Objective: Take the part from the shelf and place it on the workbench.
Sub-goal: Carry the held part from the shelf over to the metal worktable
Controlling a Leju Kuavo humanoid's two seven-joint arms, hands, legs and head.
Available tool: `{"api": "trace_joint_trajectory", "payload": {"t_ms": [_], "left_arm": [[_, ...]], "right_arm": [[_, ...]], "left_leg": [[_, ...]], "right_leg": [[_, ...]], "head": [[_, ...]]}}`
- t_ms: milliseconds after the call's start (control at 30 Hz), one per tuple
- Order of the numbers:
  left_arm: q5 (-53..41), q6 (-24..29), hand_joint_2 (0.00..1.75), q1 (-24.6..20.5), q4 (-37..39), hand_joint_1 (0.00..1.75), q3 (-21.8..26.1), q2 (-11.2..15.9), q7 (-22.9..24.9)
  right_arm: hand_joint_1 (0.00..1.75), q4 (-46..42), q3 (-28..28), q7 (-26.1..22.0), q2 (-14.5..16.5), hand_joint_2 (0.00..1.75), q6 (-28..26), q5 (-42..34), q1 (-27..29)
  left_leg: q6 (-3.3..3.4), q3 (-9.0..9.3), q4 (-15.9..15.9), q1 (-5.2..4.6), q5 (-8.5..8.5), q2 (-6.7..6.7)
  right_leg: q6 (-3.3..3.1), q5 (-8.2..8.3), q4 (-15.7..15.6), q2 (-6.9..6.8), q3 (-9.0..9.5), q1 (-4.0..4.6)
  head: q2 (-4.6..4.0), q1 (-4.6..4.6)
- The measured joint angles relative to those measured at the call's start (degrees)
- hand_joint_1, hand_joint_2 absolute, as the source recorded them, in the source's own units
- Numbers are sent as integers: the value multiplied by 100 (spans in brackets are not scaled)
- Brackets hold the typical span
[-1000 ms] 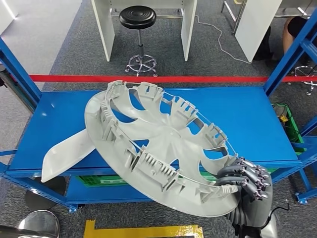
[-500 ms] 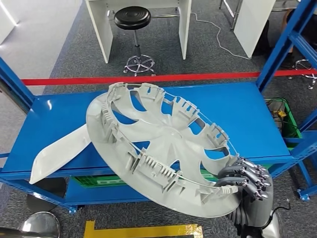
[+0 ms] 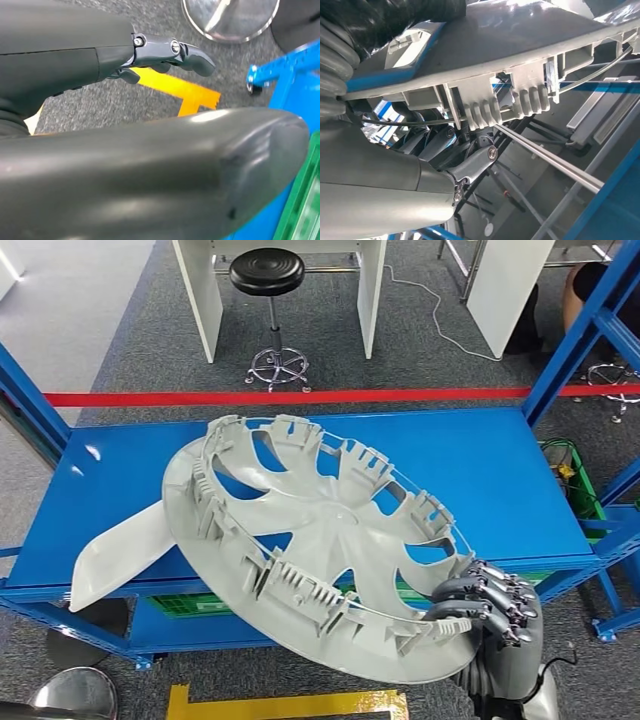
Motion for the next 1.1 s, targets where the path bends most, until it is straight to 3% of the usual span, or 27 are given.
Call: {"api": "trace_joint_trajectory", "payload": {"t_ms": [300,400,467,567,600,633,667,733,800,867,933,1000,1067,1100], "left_arm": [[32,-22,0,-17,0,0,2,-5,2],[34,-8,0,-21,0,0,2,-3,3],[35,1,0,-30,0,0,3,-6,3],[40,2,0,-38,0,0,4,-9,3],[41,2,0,-37,0,0,4,-10,4],[42,2,0,-37,0,0,4,-10,3],[42,2,0,-37,0,0,5,-11,3],[44,2,0,-38,0,0,7,-16,4],[49,4,0,-41,0,0,10,-20,4],[52,8,0,-43,0,0,15,-20,4],[55,14,0,-40,0,0,23,-15,4],[57,20,0,-38,0,0,30,-11,4],[58,22,0,-37,0,0,32,-17,4],[58,22,0,-37,0,0,33,-21,4]], "right_arm": [[175,0,2,52,0,175,0,30,-2],[175,0,2,87,-1,175,0,34,-7],[175,1,4,101,-2,175,0,46,-23],[175,5,10,118,-2,175,0,67,-58],[175,10,10,126,-2,175,0,70,-61],[175,16,10,134,-3,175,0,74,-63],[175,22,11,139,-6,175,0,79,-67],[175,26,13,144,-13,175,0,90,-87],[175,26,18,146,-15,175,0,96,-112],[175,26,20,152,-16,175,0,97,-120],[175,26,19,157,-17,175,0,98,-122],[175,26,21,159,-17,175,0,98,-127],[175,26,23,159,-17,175,0,97,-127],[175,26,24,160,-17,175,0,97,-125]], "left_leg": [[154,-22,54,-79,-16,2],[240,-21,19,-80,36,8],[307,-21,-51,-52,98,23],[345,-71,-72,-52,148,36],[343,-89,-71,-56,162,38],[334,-105,-70,-59,176,38],[321,-116,-68,-60,189,37],[282,-131,-60,-63,213,35],[216,-156,-39,-75,251,35],[135,-178,-27,-76,302,35],[57,-205,26,-56,245,27],[-30,-335,409,-27,-120,18],[-104,-556,1156,8,-611,16],[-125,-620,1459,25,-754,16]], "right_leg": [[188,58,-64,4,22,-72],[253,70,-72,4,16,-90],[261,-129,137,1,-89,-83],[244,-714,1151,-1,-498,-62],[238,-792,1403,-1,-585,-56],[228,-767,1482,-1,-589,-49],[213,-637,1331,-3,-481,-45],[171,-309,582,-12,-41,-40],[142,-164,0,-15,296,-21],[116,-149,-98,-5,335,2],[33,-91,-114,-16,280,-13],[-59,-12,-134,-36,215,-32],[-93,60,-127,-44,125,-25],[-94,97,-119,-47,68,-23]], "head": [[0,-5],[-1,-5],[-2,5],[-2,21],[-1,20],[-1,21],[-1,22],[-2,22],[-1,21],[1,19],[1,13],[0,-7],[-1,-27],[-1,-29]]}}
